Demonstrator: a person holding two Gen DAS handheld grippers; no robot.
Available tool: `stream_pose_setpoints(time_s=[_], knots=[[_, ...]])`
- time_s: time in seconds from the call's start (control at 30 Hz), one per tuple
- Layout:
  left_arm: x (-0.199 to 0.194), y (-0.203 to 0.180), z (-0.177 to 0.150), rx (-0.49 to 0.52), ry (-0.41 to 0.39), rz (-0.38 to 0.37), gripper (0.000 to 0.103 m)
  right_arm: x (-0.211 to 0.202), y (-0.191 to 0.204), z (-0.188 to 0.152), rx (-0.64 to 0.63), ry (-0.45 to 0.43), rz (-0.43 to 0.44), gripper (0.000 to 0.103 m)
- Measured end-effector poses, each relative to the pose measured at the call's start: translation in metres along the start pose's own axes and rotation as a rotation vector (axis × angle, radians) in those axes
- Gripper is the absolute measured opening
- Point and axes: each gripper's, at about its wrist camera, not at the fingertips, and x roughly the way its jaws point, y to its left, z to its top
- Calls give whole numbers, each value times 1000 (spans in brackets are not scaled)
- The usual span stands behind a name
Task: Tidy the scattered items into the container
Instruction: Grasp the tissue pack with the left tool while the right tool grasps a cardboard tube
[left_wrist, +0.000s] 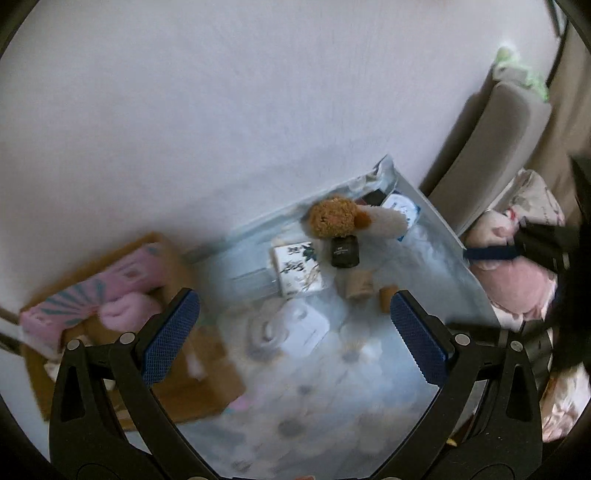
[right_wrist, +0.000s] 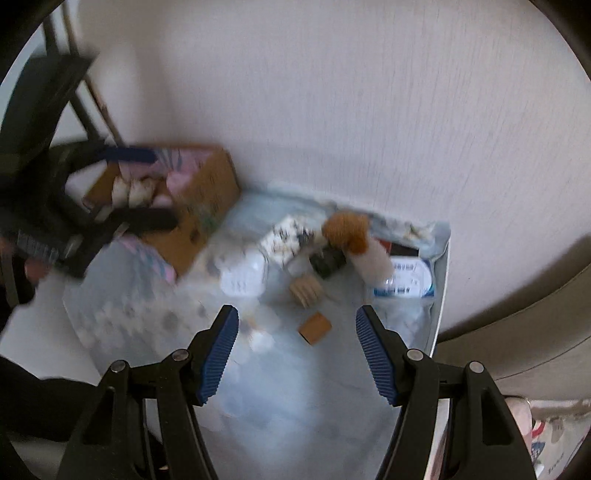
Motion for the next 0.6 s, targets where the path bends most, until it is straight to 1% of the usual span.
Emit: stream_pose_setpoints(time_s=[0.1, 0.23, 0.33, 0.5, 0.57, 0.6], knots=[[48, -6, 7, -18, 75, 25, 103, 24, -2, -20, -48, -8, 2, 62], [92, -9, 12, -23, 129, 54, 99, 54, -7, -39, -93, -34, 33, 62], [116, -10, 16, -6, 158, 86, 96, 70, -9, -43, -125, -48, 45, 62], [136, -9, 16, 0, 196, 124, 92, 89, -15, -43, -165, -58, 45, 62], [140, -10, 15, -1, 206, 116, 84, 92, -18, -41, -169, -69, 56, 62], [143, -10, 14, -3, 217, 111, 83, 93, -19, -41, -174, -74, 59, 62]])
